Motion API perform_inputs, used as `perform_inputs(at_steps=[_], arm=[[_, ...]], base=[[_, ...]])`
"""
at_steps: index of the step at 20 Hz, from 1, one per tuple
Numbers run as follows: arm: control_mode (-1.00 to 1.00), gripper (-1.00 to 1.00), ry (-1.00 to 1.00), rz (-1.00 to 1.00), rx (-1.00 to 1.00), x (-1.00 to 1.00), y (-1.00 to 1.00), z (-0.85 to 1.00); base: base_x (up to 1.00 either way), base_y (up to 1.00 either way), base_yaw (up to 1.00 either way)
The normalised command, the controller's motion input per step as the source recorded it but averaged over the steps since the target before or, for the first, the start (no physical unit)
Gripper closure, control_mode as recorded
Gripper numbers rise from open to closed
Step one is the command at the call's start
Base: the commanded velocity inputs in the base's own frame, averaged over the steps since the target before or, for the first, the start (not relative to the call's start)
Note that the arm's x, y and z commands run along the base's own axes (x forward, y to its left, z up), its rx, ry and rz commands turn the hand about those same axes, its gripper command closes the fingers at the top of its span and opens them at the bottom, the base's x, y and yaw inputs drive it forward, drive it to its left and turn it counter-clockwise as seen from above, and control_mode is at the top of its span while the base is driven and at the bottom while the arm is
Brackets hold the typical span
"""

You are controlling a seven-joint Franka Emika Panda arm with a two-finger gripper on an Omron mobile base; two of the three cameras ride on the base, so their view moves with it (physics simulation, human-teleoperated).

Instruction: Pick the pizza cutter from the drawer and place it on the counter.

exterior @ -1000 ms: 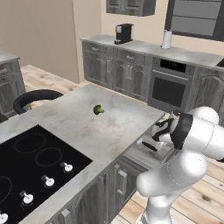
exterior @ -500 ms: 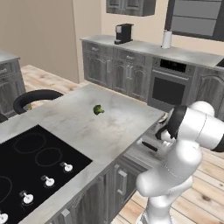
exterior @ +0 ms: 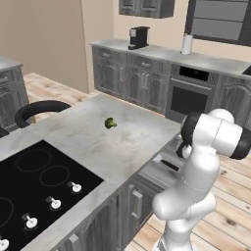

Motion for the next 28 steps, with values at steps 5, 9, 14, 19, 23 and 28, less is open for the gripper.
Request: perform_inputs(at_steps=[5, 9, 14, 19, 23, 28], arm=[[-1.0, -1.0, 0.0, 0.08, -0.16, -0.3, -0.57, -0.16], [-1.0, -1.0, 0.0, 0.12, -0.17, -0.48, -0.67, -0.18], [-1.0, -1.0, 0.0, 0.11, -0.12, -0.45, -0.69, -0.18], [-1.0, -1.0, -0.05, 0.04, -0.02, -0.15, -0.45, 0.18], [-1.0, -1.0, -0.04, 0.01, 0.05, 0.0, -0.13, 0.57], [-1.0, -1.0, 0.0, 0.03, 0.15, 0.07, 0.08, 0.35]], base=[[0.0, 0.0, 0.0], [0.0, 0.0, 0.0], [0.0, 0.0, 0.0], [0.0, 0.0, 0.0], [0.0, 0.0, 0.0], [0.0, 0.0, 0.0]])
